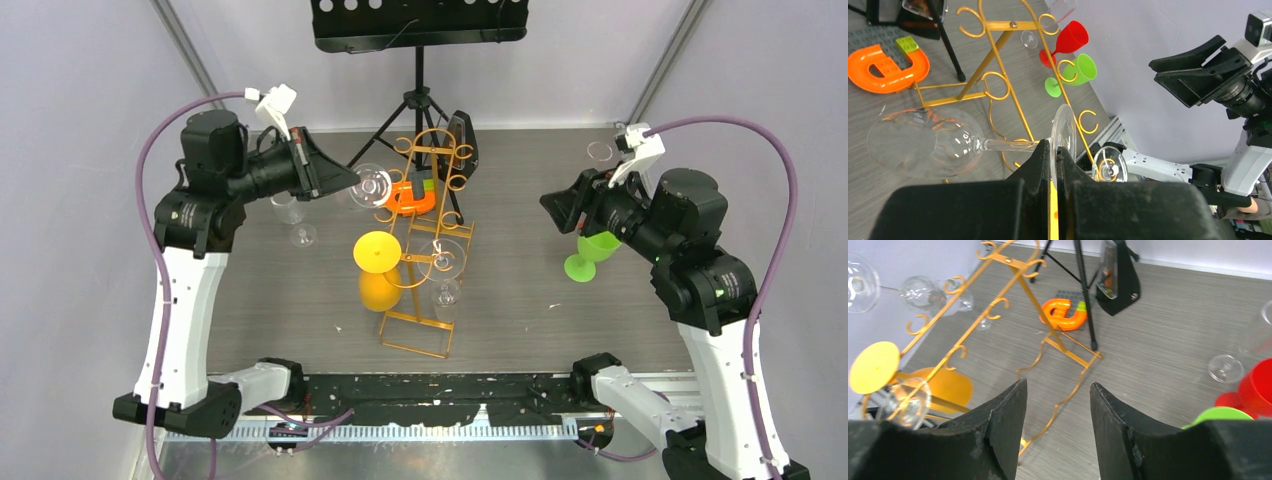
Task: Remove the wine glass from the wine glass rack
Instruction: Pick up the wine glass from the wine rack.
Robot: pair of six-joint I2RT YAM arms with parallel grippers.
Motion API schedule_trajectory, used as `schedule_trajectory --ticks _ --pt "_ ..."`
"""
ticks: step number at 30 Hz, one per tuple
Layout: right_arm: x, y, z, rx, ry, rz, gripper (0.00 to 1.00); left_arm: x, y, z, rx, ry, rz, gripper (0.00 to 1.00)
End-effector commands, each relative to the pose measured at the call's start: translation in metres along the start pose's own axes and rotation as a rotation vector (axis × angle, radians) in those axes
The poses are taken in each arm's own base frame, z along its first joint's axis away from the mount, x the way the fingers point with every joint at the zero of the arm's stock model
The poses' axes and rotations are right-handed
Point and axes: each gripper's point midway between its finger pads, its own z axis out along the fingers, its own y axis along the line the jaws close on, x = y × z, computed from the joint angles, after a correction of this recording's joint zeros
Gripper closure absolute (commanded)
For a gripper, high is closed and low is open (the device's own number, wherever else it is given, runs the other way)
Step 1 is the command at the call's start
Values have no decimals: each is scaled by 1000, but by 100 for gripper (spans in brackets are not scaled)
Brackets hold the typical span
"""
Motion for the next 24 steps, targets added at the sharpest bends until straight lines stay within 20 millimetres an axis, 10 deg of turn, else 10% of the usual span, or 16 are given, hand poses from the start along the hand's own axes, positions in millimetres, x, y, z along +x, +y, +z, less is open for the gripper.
schedule_trajectory --ticks 1,24 --pt "-31 35 -5 -168 -72 17 45 -16 -40 -29 79 -88 153 100" --pt "-84 151 7 -606 4 221 46 3 -95 -71 171 -133 583 100"
